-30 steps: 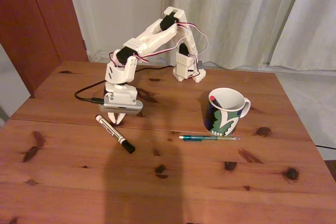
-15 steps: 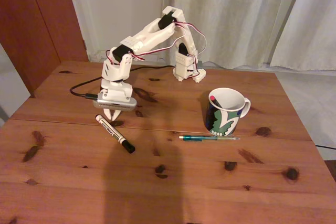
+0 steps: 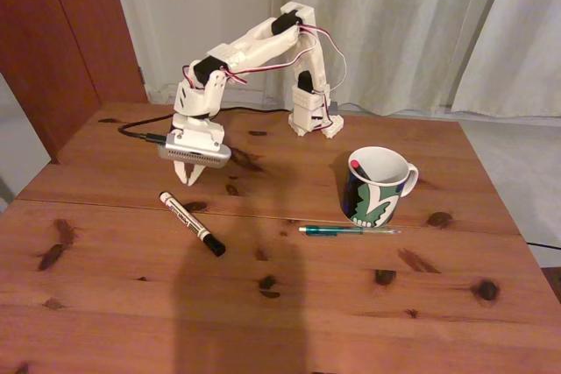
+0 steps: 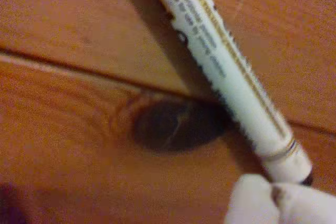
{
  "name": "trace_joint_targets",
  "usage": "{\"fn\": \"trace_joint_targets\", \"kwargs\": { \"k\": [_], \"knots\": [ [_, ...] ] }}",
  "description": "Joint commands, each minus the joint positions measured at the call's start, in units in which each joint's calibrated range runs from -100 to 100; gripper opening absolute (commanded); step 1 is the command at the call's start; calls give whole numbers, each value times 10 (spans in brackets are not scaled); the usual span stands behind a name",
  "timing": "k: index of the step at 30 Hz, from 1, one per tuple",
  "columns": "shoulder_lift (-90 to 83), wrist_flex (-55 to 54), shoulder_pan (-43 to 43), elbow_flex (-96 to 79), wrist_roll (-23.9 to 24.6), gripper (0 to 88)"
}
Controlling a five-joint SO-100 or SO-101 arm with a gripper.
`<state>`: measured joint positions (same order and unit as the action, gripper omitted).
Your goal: Clean up the desk and place the pens and markers into the cup
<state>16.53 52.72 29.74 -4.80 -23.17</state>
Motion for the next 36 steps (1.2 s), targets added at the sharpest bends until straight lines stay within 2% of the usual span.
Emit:
{"fn": "trace_joint_targets", "kwargs": {
  "k": [1, 10, 13, 16, 23, 32, 36],
  "knots": [
    [-47, -13, 17, -3, 3, 8],
    [-37, -128, 31, 5, 3, 8],
    [-26, -116, 31, 14, 4, 8],
    [-18, -55, 31, 25, 13, 8],
    [-15, 89, 1, 75, 122, 7],
    [-14, 93, -13, 69, 320, 7],
    [-14, 93, -11, 69, 333, 7]
  ]
}}
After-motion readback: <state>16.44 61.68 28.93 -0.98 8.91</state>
